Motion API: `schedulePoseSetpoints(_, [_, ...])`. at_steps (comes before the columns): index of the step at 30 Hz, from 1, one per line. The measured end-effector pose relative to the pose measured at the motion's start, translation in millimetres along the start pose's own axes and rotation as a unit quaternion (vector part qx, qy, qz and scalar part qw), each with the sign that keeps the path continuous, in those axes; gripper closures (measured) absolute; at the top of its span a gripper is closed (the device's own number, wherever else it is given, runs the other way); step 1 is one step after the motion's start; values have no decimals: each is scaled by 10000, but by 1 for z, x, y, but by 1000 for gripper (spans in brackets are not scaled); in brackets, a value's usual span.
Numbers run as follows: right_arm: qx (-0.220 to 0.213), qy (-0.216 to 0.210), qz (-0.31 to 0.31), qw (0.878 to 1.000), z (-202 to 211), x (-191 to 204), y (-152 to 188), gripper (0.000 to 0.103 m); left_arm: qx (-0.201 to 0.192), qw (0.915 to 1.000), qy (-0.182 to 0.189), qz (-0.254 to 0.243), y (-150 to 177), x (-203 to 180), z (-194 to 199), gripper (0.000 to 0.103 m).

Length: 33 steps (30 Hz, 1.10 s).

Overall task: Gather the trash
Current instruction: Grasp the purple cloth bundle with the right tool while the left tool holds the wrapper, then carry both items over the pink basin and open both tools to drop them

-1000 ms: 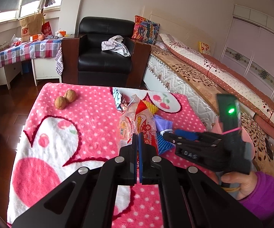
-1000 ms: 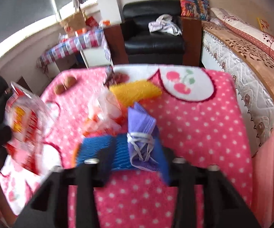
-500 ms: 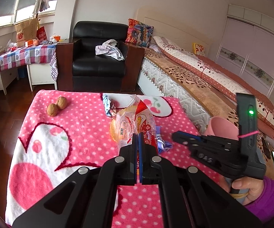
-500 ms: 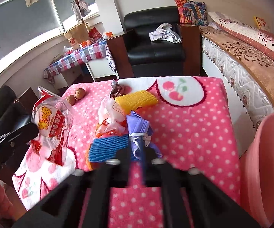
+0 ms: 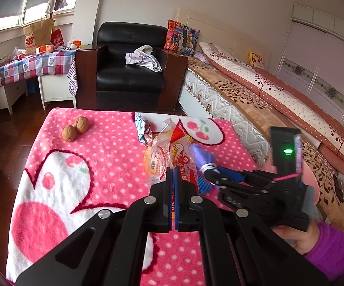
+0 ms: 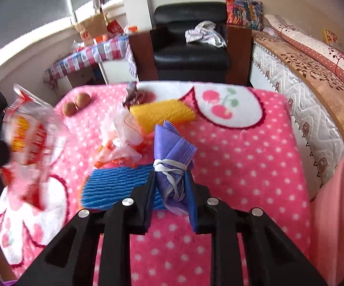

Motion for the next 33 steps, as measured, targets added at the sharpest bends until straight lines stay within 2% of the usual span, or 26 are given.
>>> schedulePoseSetpoints(5, [-467,-139,-261,9985,52,-9,3,80,-74,9998,158,-74,-4,-16,1,103])
schedulePoseSetpoints(9, [-687,-48,-465,9965,90,-21,9,80,-171,9988,402,-207,-7,-42,2,103])
schedulePoseSetpoints(14, [-906,359,-850,9916,138,-52,24,80,-185,9957,760,-488,-5,-87,-1,103])
schedulePoseSetpoints(18, [-970,860,-1152,9848,171,-90,43,80,-176,9917,1041,-729,-3,-124,-6,103])
schedulePoseSetpoints(27, [-955,1438,-1833,9678,204,-157,92,80,-59,9811,1444,-1285,18,-204,-27,103])
schedulePoseSetpoints(33, [-817,1527,-2124,9617,203,-185,116,80,182,9755,1555,-1547,34,-241,-51,103])
Point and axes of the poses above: each gripper's, at about its wrist camera, not at the fingertips, and z roughly against the way its jaws point, x to its left, y to its underside, the point moved 3 cm from there along -z, roughly the way its jaws point, and after that the axes turned 10 degrees about z, right-handed, at the moved point
